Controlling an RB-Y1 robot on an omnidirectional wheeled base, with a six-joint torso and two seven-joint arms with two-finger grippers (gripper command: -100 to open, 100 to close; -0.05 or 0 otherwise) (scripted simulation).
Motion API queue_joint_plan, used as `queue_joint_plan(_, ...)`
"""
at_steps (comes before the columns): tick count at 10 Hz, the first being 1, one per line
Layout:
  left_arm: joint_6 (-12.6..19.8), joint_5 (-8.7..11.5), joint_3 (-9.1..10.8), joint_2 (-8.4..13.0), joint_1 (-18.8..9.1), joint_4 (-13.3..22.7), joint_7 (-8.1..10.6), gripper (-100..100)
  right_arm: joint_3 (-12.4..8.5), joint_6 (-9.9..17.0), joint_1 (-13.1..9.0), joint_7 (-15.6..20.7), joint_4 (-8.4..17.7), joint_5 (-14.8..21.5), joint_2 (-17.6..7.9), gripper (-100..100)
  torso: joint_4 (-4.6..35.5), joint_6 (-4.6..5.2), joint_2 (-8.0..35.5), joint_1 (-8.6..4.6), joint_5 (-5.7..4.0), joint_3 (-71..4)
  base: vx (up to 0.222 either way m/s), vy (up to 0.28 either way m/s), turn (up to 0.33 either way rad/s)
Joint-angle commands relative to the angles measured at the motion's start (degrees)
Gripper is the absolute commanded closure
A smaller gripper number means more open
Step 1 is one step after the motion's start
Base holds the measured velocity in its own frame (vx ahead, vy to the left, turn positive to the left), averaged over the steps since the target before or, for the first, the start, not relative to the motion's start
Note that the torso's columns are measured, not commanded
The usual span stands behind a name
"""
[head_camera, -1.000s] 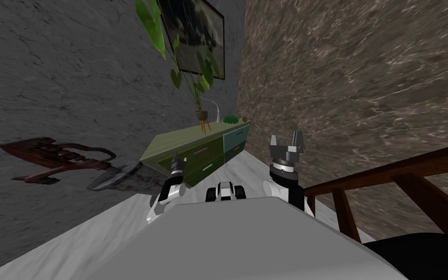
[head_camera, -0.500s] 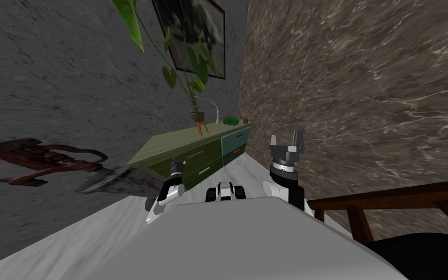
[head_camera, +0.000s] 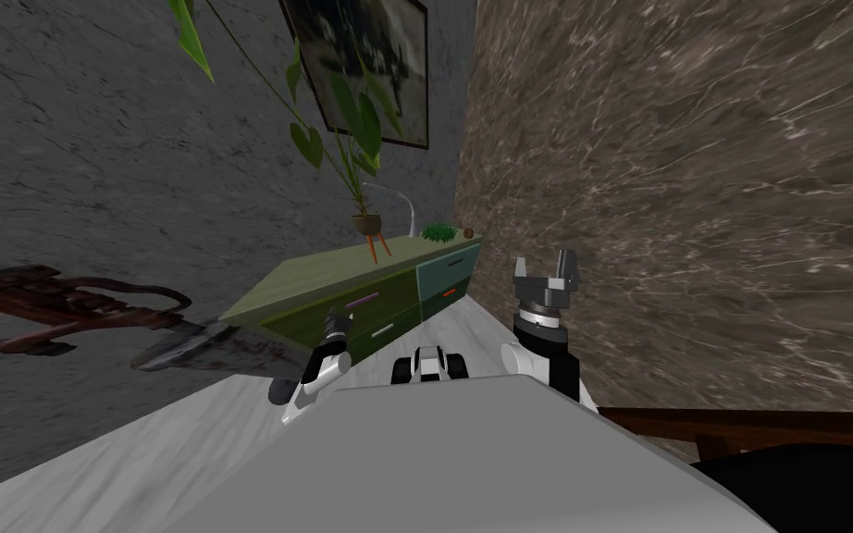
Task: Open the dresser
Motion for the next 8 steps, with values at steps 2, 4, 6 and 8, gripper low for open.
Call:
queue_joint_plan(2,0.2,0.0,0.07,-0.1,-0.1,0.1,0.04,100,0.0,0.0,0.0,0.0,0.0,0.0,0.0,0,0.1,-0.02,0.3,0.28,0.08,0.2,0.010,-0.010,-0.001)
queue_joint_plan(4,0.7,0.2,-0.06,0.1,0.6,-1.0,0.07,100,0.0,0.0,0.0,0.0,0.0,0.0,0.0,0,0.1,-0.02,0.4,-0.12,-0.03,0.2,-0.098,-0.073,0.016)
queue_joint_plan(6,1.2,0.3,-0.18,0.2,1.4,-2.2,0.10,100,0.0,0.0,0.0,0.0,0.0,0.0,0.0,0,0.1,-0.01,0.3,-0.11,-0.04,0.2,-0.146,-0.086,0.012)
queue_joint_plan(8,1.2,0.2,-0.21,0.1,1.5,-2.3,0.07,100,0.0,0.0,0.0,0.0,0.0,0.0,0.0,0,0.0,-0.01,0.1,-0.02,-0.01,0.1,-0.133,-0.073,0.010)
